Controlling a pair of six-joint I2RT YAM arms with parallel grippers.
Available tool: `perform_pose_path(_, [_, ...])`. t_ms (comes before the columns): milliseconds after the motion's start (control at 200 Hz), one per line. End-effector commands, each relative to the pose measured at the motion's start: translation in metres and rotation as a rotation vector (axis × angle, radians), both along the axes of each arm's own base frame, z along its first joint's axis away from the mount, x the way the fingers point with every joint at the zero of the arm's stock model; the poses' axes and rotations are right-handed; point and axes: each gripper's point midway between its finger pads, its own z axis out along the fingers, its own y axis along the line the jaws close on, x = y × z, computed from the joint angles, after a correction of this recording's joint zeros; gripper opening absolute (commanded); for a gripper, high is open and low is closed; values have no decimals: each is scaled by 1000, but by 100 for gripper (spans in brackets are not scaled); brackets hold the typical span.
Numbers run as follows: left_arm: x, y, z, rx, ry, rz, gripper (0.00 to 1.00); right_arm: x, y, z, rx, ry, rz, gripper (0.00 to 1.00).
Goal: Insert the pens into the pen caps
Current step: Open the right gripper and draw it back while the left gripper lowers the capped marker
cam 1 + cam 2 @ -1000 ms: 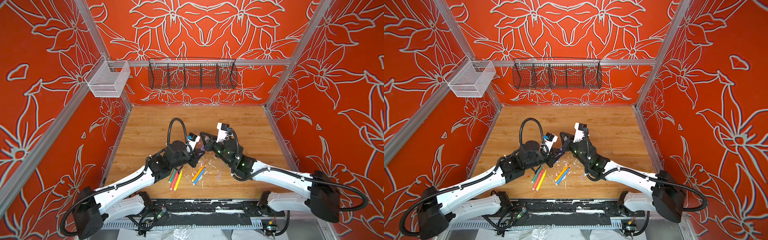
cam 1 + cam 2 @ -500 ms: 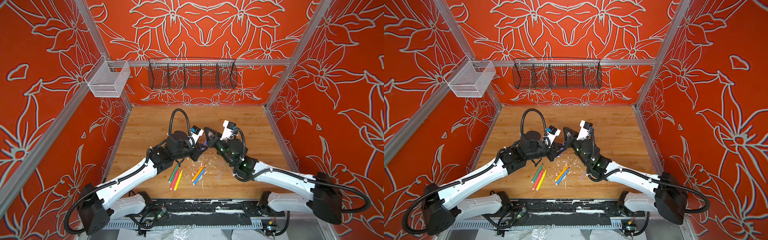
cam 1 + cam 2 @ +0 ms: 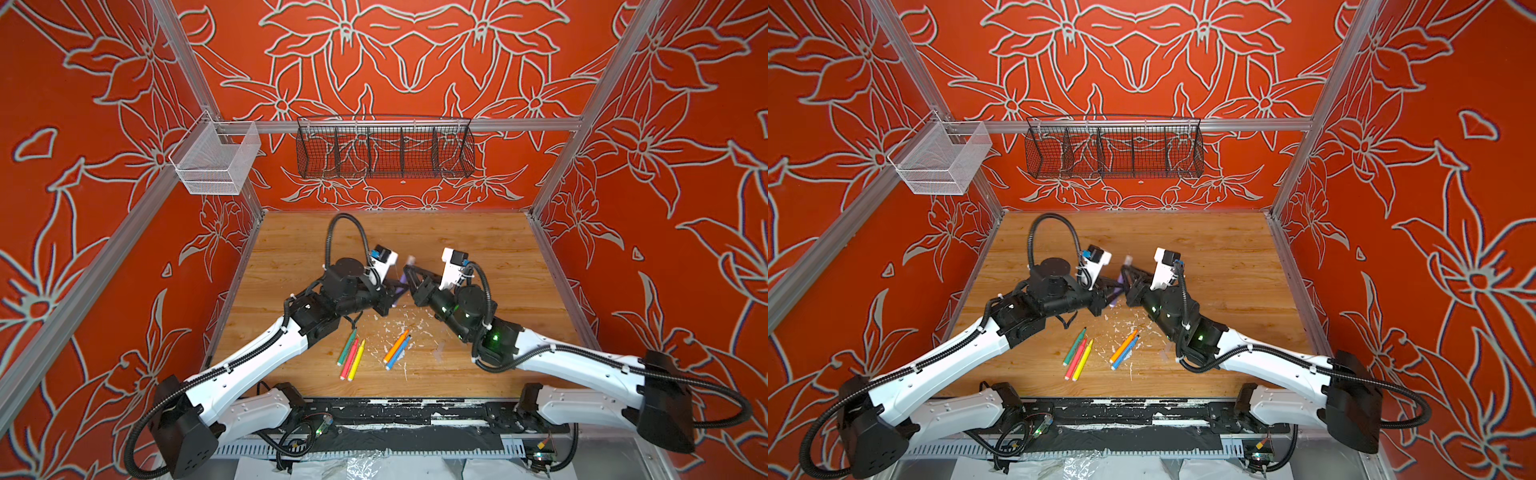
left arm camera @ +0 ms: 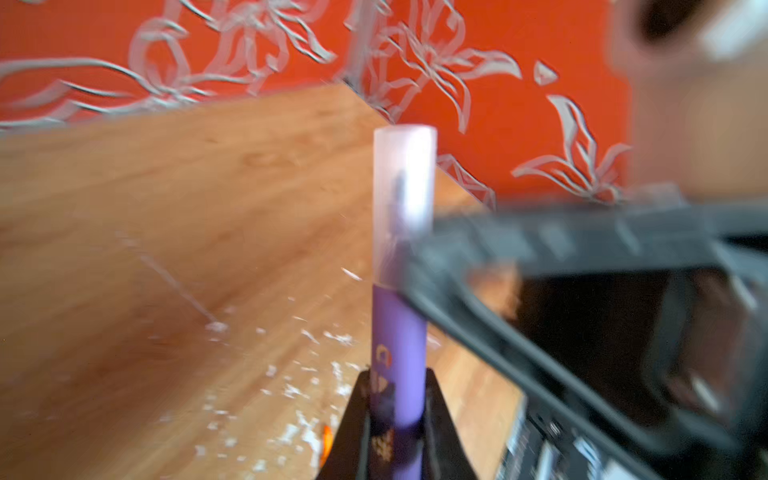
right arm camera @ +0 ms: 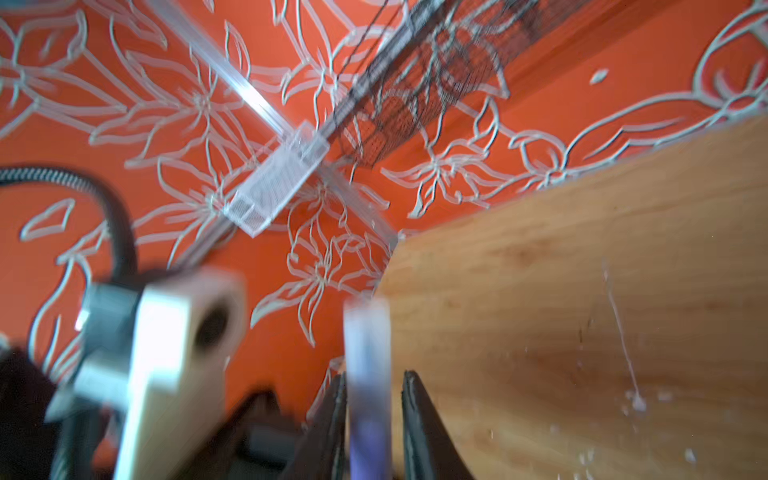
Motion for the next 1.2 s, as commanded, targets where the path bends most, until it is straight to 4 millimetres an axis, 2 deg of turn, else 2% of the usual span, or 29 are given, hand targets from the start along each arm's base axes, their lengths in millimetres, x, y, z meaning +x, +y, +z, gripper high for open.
perform_pose_path(0, [11,37,20,-99,-52,190,0,-10,-25,-36,-170,75,-21,40])
perform_pose_path(110, [-13,46,-39,39,138,166,0,-10,-61,-28,-184,41,-120,52])
perform_pose_path(195, [-8,70,-67,119,210,307,0,-11,-85,-23,-193,24,-191,55])
perform_pose_path(285, [-2,65,-63,100,210,305,0,-12,-95,-12,-213,-4,-219,57])
perform_pose_path(300, [1,62,-71,118,232,301,0,-12,-96,-9,-219,-9,-222,57])
perform_pose_path(345, [5,58,-75,146,249,290,0,-11,-98,-3,-246,-19,-226,58])
perform_pose_path(415, [14,69,-86,219,273,366,0,-10,-97,6,-285,-30,-226,57])
perform_pose_path(500, [22,68,-100,251,278,384,0,-9,-93,14,-307,-51,-214,58])
perform_pose_path(640, [25,61,-108,274,318,356,0,-10,-97,5,-347,-16,-219,58])
perform_pose_path(721, [26,63,-114,284,331,378,0,-16,-107,-7,-343,9,-217,57])
perform_pose_path(826, [26,55,-116,286,356,342,0,-23,-124,-19,-319,22,-247,58])
perform_pose_path(896, [24,55,-119,307,396,342,0,-25,-134,-17,-323,18,-266,59])
perform_pose_path(986, [20,44,-127,287,441,289,0,-26,-141,-11,-357,36,-284,61])
perform_pose_path(1061, [21,42,-139,304,483,288,0,-24,-138,-8,-396,43,-284,65])
perform_pose_path(1196, [23,38,-161,361,559,287,0,-14,-122,-6,-504,55,-259,74])
